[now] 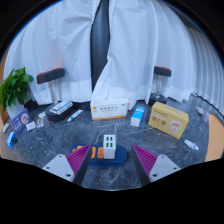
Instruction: Unplug charger
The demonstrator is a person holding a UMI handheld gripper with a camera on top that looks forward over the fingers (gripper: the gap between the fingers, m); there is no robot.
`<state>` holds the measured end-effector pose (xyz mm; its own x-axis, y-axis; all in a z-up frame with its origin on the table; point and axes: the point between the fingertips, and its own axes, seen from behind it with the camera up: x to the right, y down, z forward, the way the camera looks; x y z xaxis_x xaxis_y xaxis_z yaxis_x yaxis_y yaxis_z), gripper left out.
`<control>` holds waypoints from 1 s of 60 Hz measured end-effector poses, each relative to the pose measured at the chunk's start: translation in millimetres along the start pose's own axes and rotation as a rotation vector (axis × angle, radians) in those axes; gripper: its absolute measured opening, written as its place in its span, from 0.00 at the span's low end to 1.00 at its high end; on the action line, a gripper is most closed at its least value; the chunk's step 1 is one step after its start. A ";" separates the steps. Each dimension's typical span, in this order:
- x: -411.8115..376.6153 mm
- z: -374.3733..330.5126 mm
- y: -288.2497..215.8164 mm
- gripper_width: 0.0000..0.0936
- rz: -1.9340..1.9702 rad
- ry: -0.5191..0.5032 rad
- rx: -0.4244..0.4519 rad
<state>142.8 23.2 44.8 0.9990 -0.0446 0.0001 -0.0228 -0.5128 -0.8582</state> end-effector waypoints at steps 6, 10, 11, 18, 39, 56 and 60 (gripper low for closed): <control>-2.7 28.0 -1.6 0.66 -0.013 0.004 0.026; -2.8 36.6 -2.1 0.39 -0.027 0.011 0.039; -1.5 37.7 -1.7 0.30 -0.023 0.017 0.042; -8.3 37.5 -1.1 0.14 -0.001 -0.009 0.042; 42.2 -69.0 -187.0 0.09 0.080 -0.055 0.378; 103.9 16.4 -5.0 0.15 0.181 -0.070 -0.003; 114.0 26.7 27.5 0.17 0.216 -0.061 -0.068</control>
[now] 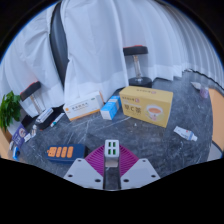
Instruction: Unplug charger
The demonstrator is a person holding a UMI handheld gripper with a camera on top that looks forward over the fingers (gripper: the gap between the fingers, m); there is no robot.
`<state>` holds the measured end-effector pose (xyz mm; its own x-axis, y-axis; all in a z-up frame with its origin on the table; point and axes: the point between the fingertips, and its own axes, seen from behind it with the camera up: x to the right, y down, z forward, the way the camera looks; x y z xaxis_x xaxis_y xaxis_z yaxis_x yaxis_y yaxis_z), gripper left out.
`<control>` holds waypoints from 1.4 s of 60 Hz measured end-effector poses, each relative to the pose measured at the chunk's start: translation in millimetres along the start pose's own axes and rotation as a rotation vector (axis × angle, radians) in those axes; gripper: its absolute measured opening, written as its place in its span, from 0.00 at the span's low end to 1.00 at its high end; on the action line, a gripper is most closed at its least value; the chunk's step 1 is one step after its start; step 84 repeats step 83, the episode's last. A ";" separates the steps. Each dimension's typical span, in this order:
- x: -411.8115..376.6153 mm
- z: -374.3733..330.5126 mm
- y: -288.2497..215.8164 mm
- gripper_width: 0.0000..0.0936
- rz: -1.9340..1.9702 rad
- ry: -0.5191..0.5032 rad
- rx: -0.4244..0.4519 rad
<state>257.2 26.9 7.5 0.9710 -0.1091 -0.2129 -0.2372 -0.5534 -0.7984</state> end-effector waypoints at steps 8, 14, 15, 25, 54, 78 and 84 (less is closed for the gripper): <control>21.8 2.0 0.0 0.34 0.011 0.020 0.012; 49.7 -0.1 -8.0 0.65 -0.070 0.104 0.020; 53.2 -1.6 -9.1 0.69 -0.081 0.116 0.020; 60.1 -38.2 -34.5 0.91 -0.196 0.179 0.068; -40.7 -291.6 -16.9 0.91 -0.247 0.213 0.189; -78.2 -395.4 52.4 0.92 -0.248 0.206 0.184; -80.1 -402.5 51.1 0.91 -0.253 0.209 0.195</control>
